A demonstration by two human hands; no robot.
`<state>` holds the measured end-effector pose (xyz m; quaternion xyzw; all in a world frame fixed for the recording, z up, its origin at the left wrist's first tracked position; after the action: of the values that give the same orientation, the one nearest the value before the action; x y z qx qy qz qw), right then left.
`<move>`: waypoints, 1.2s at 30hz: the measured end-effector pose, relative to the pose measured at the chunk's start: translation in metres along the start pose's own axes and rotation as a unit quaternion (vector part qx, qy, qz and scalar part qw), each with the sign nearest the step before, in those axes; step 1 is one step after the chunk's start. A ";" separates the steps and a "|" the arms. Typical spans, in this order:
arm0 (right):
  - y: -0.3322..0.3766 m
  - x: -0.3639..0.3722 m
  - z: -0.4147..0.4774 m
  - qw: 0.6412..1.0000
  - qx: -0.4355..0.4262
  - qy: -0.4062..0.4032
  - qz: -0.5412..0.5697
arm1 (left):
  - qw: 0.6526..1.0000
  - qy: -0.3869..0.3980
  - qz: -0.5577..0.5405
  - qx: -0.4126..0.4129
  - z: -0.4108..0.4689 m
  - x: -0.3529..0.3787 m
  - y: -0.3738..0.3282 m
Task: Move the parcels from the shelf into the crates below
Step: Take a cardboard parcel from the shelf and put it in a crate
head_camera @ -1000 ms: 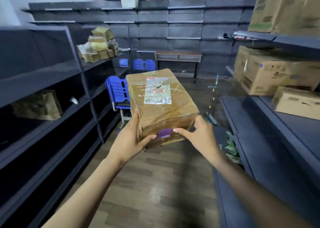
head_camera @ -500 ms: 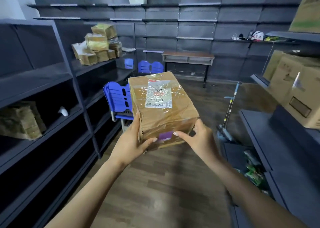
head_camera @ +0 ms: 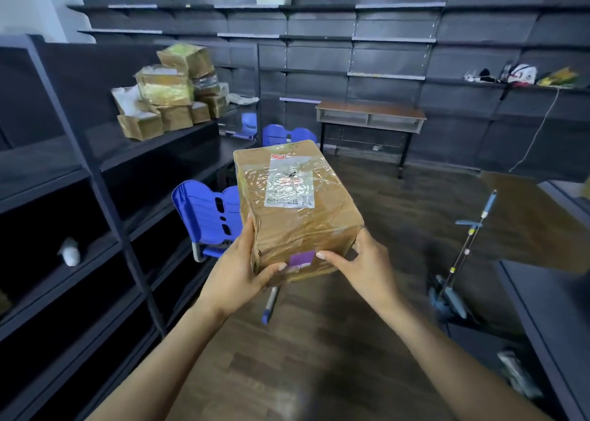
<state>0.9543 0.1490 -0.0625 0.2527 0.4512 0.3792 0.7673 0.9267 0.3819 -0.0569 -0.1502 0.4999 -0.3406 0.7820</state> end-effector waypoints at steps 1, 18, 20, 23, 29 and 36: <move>-0.011 0.010 0.021 1.000 -0.001 0.000 0.012 | 1.000 0.001 0.004 -0.001 0.020 0.008 0.011; -0.169 0.144 0.348 0.995 -0.028 0.044 0.082 | 0.997 -0.017 0.000 -0.076 0.326 0.124 0.161; -0.194 0.161 0.386 0.994 -0.033 0.059 0.088 | 0.996 -0.031 0.002 -0.088 0.356 0.144 0.175; -0.226 0.184 0.444 0.990 -0.043 0.090 0.102 | 0.990 -0.050 0.014 -0.129 0.398 0.171 0.195; -0.262 0.225 0.543 0.974 -0.082 0.164 0.130 | 0.979 -0.087 0.024 -0.185 0.464 0.208 0.224; -0.283 0.297 0.619 0.951 -0.136 0.233 0.152 | 0.956 -0.146 0.053 -0.250 0.512 0.224 0.270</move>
<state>1.6923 0.1957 -0.1299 0.1164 0.5182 0.5974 0.6009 1.5426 0.3701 -0.1321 -0.3624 0.4567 -0.1367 0.8009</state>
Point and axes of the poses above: each hand's wrist, its own z-axis towards the middle knuckle, its own x-axis out of the palm, y = z × x, the point moved 5 cm from there along z, towards the middle knuckle
